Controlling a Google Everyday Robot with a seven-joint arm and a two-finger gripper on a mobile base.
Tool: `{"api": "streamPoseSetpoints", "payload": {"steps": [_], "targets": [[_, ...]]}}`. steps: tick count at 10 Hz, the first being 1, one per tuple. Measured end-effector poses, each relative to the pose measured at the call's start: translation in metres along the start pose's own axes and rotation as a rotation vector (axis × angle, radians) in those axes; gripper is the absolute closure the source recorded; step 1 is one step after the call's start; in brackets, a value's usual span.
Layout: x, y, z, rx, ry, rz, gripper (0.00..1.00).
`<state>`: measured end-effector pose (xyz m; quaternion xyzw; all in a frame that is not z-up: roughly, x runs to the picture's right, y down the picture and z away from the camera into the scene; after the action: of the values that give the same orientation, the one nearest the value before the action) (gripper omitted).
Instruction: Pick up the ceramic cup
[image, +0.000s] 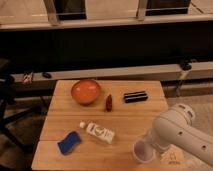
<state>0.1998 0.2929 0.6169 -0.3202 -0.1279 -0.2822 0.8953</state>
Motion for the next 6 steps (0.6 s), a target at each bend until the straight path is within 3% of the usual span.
{"api": "streamPoseSetpoints", "payload": {"steps": [6], "targets": [[-0.027, -0.011, 0.000, 0.004, -0.013, -0.057, 0.20]]}}
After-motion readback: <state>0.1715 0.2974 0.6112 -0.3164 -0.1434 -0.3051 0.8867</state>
